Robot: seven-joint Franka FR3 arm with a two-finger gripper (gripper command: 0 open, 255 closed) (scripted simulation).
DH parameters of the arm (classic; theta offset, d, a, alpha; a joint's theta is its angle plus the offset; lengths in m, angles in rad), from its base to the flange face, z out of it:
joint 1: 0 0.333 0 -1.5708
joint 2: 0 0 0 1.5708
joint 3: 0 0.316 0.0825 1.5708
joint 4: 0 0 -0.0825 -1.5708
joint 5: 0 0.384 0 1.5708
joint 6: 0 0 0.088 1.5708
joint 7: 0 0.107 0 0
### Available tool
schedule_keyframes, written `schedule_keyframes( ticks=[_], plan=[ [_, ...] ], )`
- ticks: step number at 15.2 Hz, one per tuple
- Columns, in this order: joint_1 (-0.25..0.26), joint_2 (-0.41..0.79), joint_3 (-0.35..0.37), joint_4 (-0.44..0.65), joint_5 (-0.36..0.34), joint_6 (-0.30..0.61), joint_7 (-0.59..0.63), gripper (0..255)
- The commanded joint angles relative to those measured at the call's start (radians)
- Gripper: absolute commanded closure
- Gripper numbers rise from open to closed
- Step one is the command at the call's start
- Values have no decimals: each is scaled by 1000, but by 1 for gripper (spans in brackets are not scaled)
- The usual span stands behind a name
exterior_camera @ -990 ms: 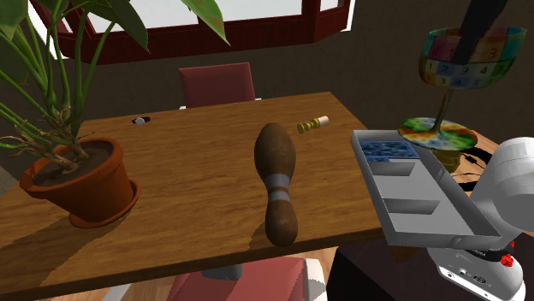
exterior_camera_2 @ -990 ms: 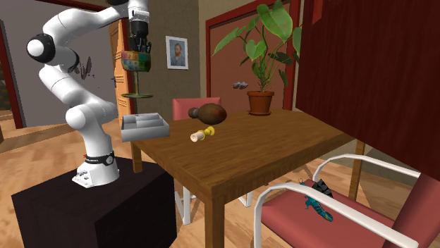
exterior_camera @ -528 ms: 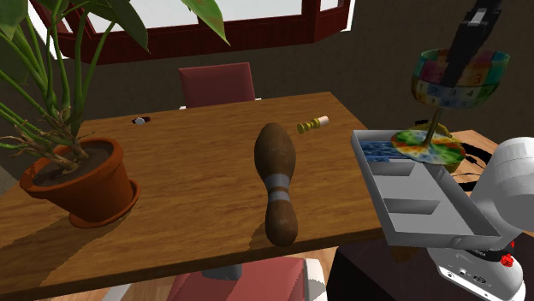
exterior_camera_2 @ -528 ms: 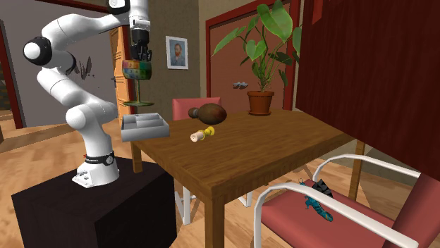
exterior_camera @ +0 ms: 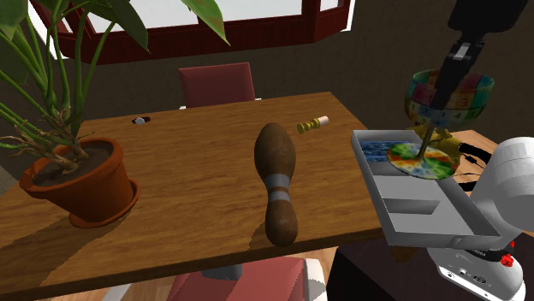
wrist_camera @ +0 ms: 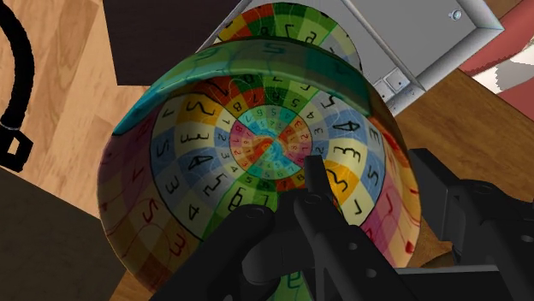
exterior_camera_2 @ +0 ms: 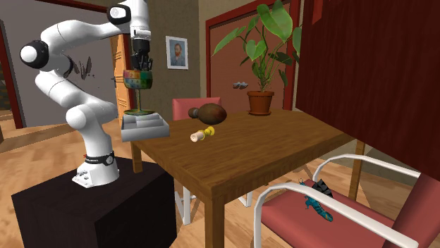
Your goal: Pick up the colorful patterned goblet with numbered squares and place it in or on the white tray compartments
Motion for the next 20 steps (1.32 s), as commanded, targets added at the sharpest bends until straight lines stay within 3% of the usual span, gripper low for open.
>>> schedule_keyframes(
  ticks=[1, 6, 14, 15, 20],
  plan=[
    [3, -19, 3, -39, 4, 21, 0, 255],
    [9, -57, 10, -127, 13, 72, -2, 255],
    [9, -57, 11, -127, 14, 72, -2, 255],
    [8, -56, 11, -126, 13, 72, -2, 0],
    [9, -57, 11, -127, 14, 72, -2, 0]
  ],
)
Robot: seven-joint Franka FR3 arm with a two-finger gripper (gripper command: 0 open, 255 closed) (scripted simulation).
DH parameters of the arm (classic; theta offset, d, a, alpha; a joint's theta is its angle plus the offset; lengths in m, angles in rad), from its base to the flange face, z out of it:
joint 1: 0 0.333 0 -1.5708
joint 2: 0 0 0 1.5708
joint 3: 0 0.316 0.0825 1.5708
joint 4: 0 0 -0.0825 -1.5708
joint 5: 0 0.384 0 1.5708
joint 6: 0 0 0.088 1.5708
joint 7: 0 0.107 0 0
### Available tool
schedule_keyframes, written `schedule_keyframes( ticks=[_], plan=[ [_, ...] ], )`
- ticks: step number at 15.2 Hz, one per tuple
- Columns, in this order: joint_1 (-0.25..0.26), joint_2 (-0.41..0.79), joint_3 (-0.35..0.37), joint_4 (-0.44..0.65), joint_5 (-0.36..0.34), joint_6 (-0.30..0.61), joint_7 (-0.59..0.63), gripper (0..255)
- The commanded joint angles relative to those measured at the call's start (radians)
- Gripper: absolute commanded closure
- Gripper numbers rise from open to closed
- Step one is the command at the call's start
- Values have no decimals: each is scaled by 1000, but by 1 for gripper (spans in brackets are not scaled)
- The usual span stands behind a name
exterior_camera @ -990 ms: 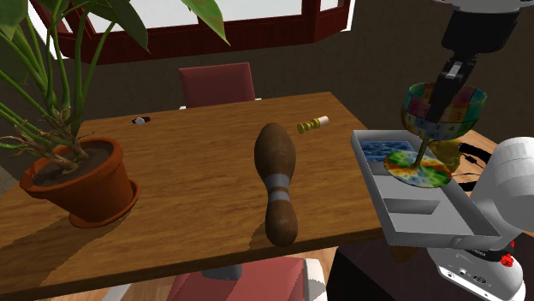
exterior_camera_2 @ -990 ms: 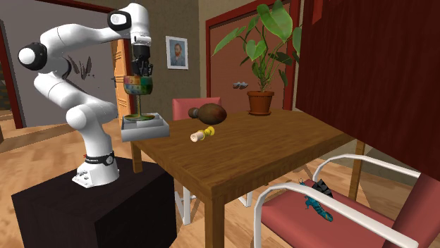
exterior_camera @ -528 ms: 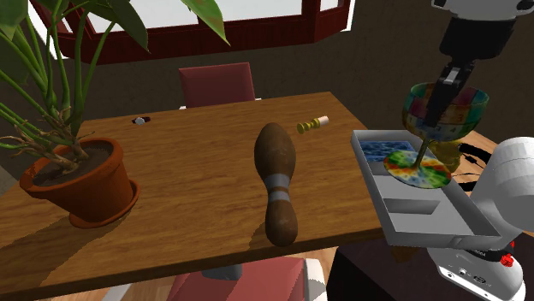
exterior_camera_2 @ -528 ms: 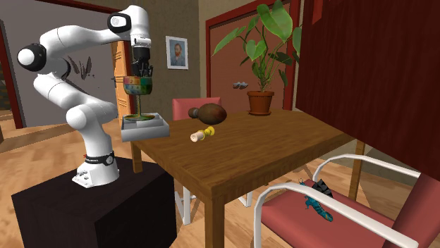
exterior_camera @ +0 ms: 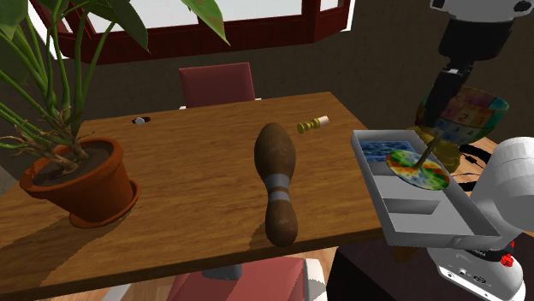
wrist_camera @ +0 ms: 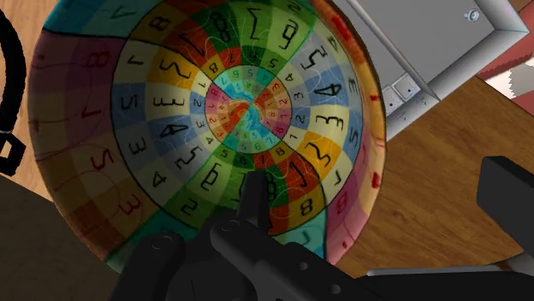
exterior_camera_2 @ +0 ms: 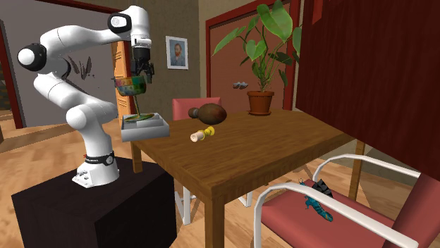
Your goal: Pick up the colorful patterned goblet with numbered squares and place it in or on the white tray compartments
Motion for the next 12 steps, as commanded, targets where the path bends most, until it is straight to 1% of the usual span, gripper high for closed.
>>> schedule_keyframes(
  ticks=[1, 4, 12],
  plan=[
    [-3, 18, -3, 42, -4, -25, 2, 0],
    [-12, 74, -8, 172, -13, -97, 8, 0],
    [-12, 74, -8, 172, -13, -97, 8, 0]
  ],
)
